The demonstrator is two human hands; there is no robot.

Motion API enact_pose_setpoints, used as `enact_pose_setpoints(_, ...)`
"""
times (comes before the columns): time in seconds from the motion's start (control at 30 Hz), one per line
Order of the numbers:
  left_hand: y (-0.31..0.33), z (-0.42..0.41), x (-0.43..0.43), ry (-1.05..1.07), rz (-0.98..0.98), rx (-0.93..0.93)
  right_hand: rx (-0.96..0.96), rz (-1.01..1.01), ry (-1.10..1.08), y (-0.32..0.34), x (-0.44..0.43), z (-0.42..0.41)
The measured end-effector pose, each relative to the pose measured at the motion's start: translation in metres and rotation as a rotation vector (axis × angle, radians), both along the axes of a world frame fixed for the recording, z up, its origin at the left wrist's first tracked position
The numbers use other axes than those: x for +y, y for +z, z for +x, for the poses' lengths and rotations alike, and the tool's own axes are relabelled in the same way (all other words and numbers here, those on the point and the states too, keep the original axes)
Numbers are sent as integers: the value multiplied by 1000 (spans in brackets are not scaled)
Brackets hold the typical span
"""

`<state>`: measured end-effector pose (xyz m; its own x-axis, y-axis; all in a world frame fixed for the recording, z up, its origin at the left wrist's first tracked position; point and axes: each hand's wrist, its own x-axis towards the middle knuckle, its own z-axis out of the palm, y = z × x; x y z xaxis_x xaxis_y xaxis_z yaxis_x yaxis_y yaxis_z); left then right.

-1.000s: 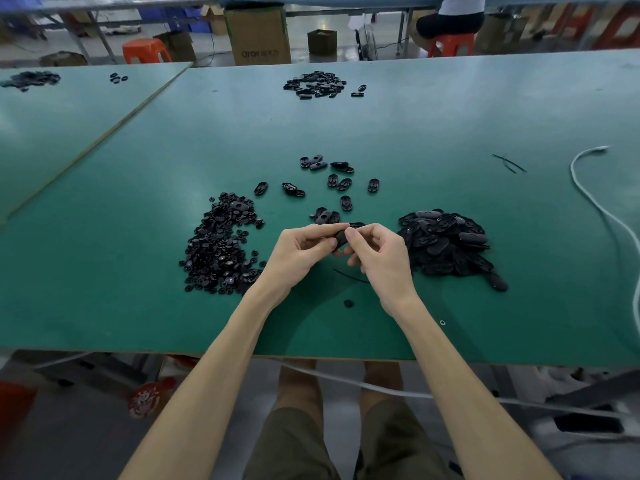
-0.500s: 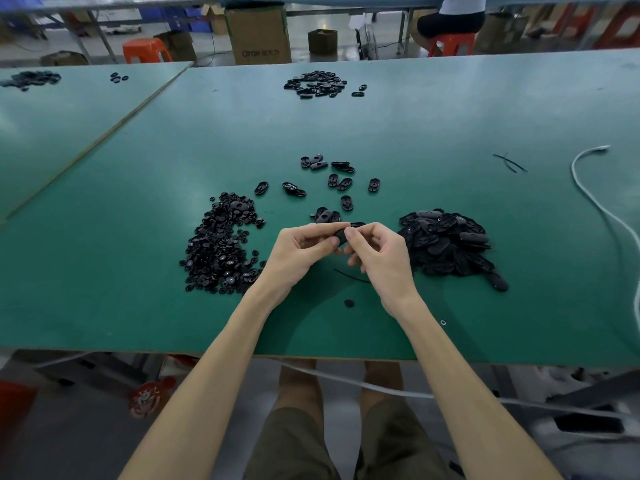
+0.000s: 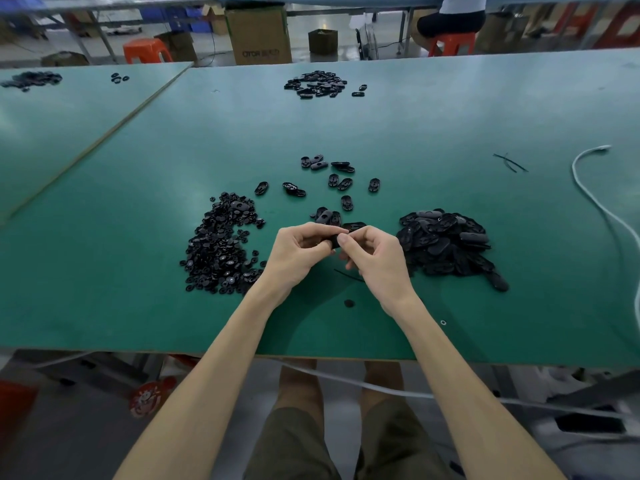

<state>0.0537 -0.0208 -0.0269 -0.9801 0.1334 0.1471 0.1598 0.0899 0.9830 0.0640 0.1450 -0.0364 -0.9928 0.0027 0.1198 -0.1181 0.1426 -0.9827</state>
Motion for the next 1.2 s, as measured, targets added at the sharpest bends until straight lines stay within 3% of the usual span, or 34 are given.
enact_pose_setpoints(0.3,2,0,-2,-85,104,20,4,-126,-64,1,2,0)
enact_pose_setpoints(1.2,-1,-2,-3,-49,80,-17,-19,-142,-32,0,3,0)
